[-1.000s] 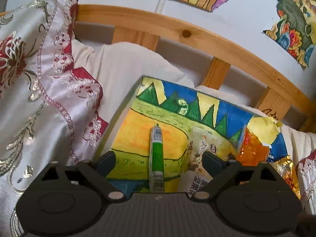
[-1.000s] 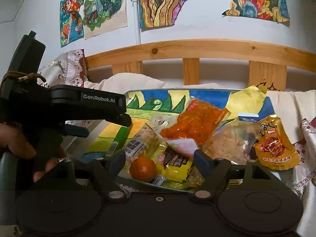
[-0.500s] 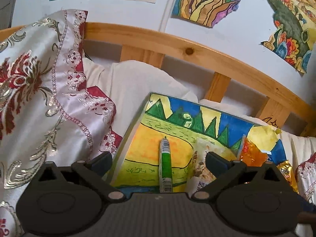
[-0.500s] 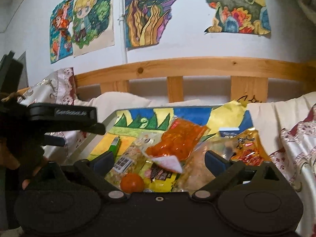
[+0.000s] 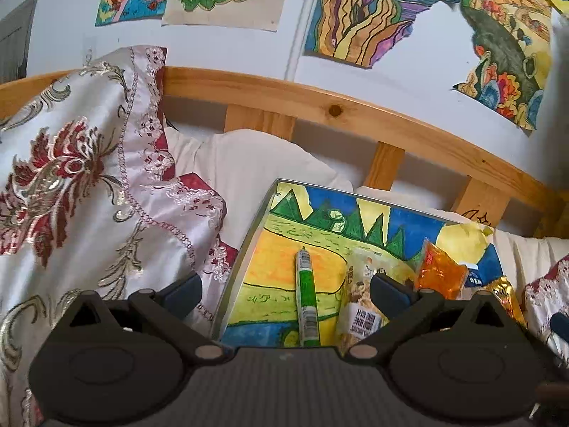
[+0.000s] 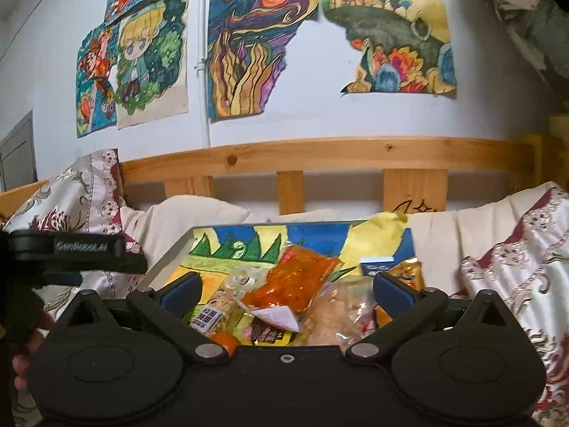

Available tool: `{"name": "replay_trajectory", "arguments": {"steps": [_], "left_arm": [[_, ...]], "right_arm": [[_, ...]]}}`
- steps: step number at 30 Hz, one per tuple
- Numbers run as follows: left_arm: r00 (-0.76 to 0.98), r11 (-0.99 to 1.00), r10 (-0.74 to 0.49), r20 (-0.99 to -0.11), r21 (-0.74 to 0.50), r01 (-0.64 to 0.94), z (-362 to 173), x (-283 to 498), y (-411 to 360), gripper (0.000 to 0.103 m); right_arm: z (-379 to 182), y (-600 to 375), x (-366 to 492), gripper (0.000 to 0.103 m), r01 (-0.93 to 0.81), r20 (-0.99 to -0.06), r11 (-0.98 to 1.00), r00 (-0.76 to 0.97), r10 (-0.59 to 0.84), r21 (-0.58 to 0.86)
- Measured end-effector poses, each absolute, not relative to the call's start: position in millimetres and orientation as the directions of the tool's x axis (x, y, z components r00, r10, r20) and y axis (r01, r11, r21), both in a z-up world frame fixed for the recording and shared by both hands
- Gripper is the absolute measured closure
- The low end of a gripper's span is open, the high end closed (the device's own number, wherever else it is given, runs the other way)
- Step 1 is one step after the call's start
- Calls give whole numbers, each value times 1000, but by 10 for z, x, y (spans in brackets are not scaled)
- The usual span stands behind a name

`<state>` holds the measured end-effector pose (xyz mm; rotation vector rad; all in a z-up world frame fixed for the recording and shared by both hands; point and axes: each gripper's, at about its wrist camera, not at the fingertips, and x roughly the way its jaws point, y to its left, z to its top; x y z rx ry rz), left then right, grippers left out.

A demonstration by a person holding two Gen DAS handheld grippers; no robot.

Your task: Organize snacks

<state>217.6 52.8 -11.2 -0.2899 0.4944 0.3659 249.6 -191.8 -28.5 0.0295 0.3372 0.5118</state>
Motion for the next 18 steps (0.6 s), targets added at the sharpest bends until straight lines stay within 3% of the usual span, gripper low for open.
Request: {"name": "replay_trajectory", "arguments": {"steps": [18], "left_arm": [[855,922,259,-449,-147,-357,70,1472,325,1]], "right_arm": [[-28,-2134,2055,1,-434,-267,895,855,445,104]]}}
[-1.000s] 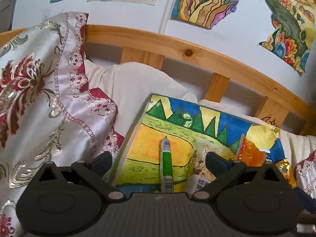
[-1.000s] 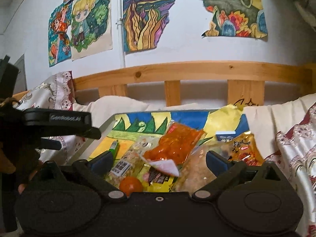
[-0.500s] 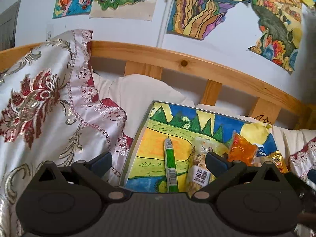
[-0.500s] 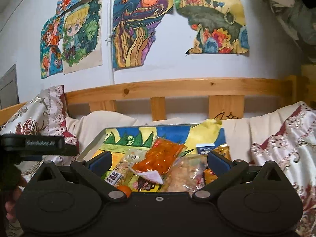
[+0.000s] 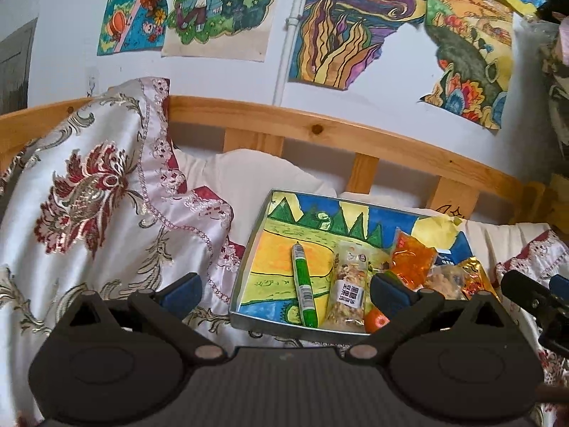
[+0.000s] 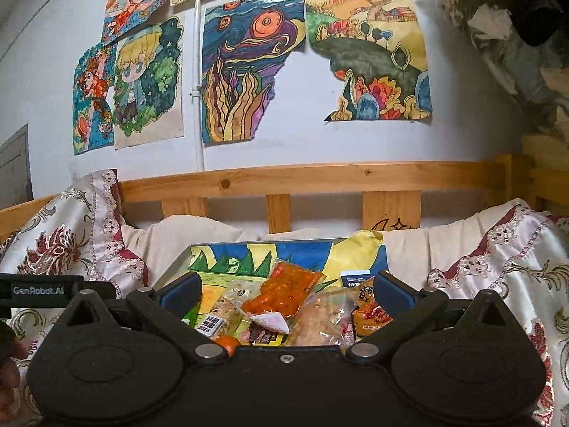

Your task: Organize snacks

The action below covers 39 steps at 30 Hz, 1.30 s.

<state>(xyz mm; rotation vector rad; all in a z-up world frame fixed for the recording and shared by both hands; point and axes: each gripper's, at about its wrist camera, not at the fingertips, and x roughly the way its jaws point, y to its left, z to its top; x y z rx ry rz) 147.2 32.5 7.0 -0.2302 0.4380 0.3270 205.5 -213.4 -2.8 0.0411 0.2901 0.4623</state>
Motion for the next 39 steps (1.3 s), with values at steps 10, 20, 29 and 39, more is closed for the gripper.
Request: {"name": "replay_trajectory", "arguments": {"steps": [10,20,29,39], "left_arm": [[860,926,271,-432,-128,-356,187,1144,259,1],[866,932,270,-420,-113,-345,159,786,273,1],[871,947,220,-440,-118,-299,65,496,368,1],[862,960,184,-472,-103,-261,-52,252,391,0]], "right_arm": [[57,-2303,1755,1,-416,-257,903,866,430,109],[120,-2399,1412,1,-422,-242,900,867,436,108],[119,-2421,1093,1,-431,-247,897,862,442,100],[83,-2481,735,1,-415,-289,903,855,430,115]]}}
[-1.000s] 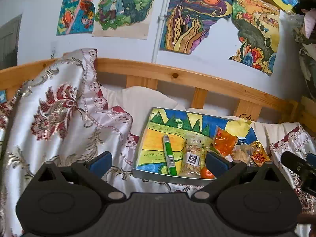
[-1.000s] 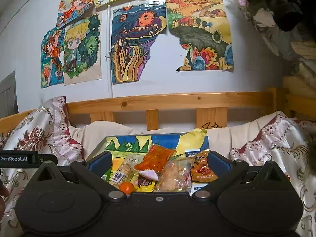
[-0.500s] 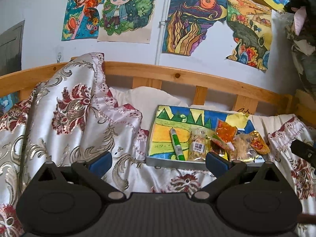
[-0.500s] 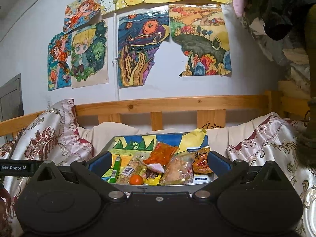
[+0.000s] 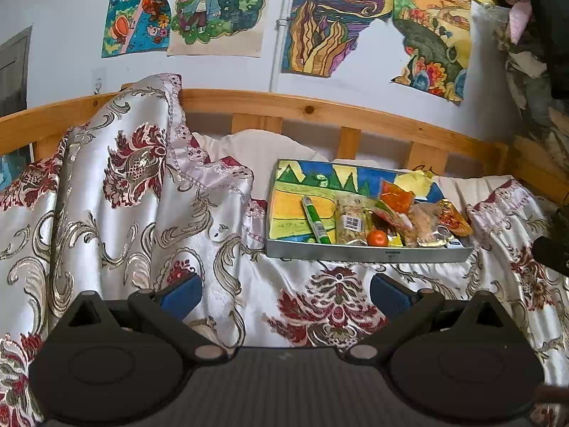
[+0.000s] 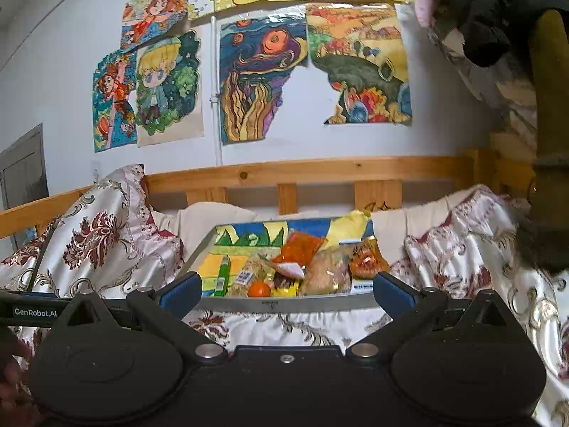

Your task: Organize snacks

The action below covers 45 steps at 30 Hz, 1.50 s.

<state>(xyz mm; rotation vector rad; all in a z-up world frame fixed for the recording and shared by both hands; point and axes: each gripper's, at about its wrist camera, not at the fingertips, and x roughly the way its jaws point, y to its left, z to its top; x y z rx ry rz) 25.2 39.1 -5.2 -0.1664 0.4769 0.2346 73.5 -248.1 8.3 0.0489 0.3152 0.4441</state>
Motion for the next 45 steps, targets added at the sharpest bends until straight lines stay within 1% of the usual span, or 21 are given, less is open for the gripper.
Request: {"name": "replay_trajectory", "arguments": {"steps": [5,12,19,24,37,45], "left_arm": [[866,962,171,-470,-110,-249,-40,180,366,0],[880,976,162,-447,-56,-208,-17,86,229,0],[872,970,187,-451,-58,-238,-35,57,248,0],[867,964,213,-450,-49,-263,-61,26,259,0],[883,972,200,-424,-31,-235,-46,-12,197,0],[879,971,203,-432,-26,-237,-55,-6,193,0]], "right_arm": [[19,-2485,596,1,-411,-328,902,841,431,131],[-29,-2445,507,1,-417,-350,901,831,432,121],[-90,-2441,532,1,-424,-372,897,818,439,127],[-124,-2438,548,1,-423,-380,896,814,440,131],[-146,-2447,557,1,-422,-384,897,813,438,131],[-136,-2451,549,1,-425,-381,896,813,441,131]]}}
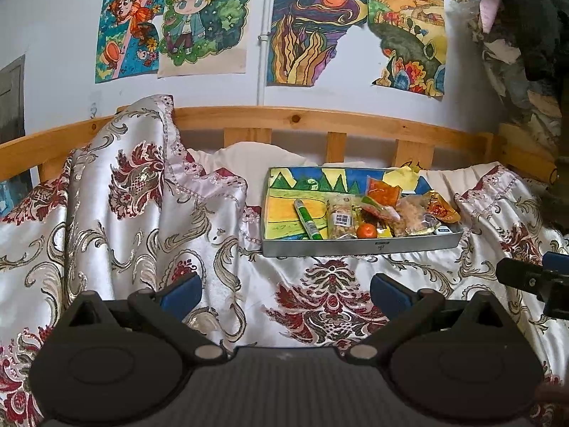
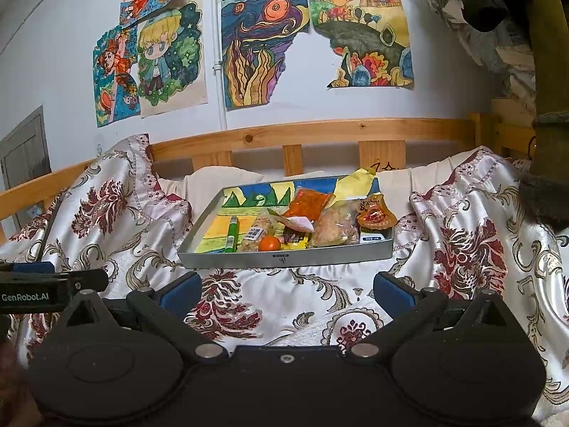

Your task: Organize snacks

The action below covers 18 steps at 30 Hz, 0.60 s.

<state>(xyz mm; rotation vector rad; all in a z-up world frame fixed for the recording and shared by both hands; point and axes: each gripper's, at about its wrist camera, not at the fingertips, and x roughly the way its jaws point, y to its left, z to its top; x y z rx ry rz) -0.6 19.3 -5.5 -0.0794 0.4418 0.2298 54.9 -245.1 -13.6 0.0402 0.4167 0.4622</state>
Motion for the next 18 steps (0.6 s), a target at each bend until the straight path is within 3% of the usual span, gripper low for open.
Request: {"name": "replay_trajectory", "arguments": {"steps": [18], "left_arm": [[868,967,207,-451,-38,-250,-81,-5,214,0]], "right_arm": [[-132,-2443,542,1,-427,-384,895,810,443,130]]}}
